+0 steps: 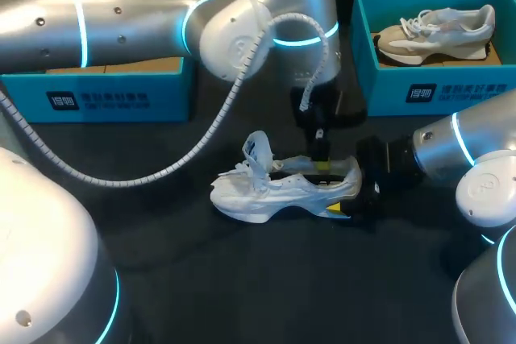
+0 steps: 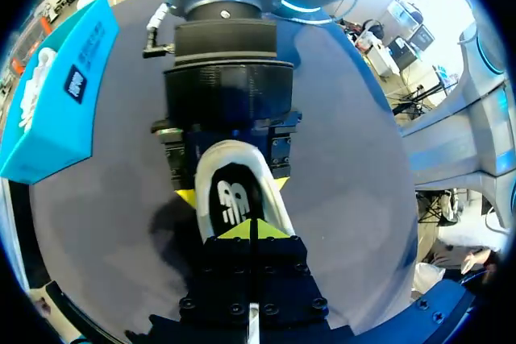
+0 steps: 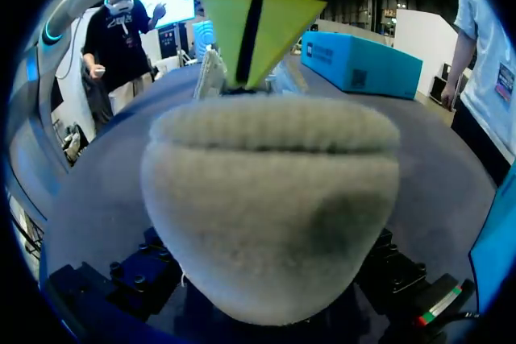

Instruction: Take the shoe out of the shoebox, open the shoe tongue, remove and reinsert the insole, then place the shoe into the shoebox

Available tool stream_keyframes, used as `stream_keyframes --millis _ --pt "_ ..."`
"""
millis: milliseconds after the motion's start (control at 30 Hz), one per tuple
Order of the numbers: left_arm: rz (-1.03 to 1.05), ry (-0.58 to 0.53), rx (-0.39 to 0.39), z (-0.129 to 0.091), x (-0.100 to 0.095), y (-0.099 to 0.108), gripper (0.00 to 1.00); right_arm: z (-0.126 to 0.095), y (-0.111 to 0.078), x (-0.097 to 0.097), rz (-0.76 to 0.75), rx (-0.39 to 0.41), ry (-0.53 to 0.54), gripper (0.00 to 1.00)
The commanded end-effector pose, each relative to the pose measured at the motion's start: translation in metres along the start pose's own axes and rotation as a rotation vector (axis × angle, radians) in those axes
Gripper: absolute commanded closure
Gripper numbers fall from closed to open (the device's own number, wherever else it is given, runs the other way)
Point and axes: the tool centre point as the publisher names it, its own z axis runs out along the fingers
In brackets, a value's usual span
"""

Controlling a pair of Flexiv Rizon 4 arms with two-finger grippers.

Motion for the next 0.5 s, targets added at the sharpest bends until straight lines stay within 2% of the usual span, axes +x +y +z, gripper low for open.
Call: stream_keyframes --millis 33,300,500 --pt "0.0 0.025 -0.009 0.014 -0.002 0.001 1.0 0.004 -0.004 -0.003 0.0 0.002 -0.003 1.0" --pt "-0.012 0.042 -0.02 0.026 0.001 0.014 1.0 0.004 -0.004 -0.003 0.0 0.002 -0.003 1.0" --pt "-0.001 0.064 -0.022 0.033 0.006 0.01 1.0 0.004 -0.004 -0.003 0.0 0.002 -0.003 1.0"
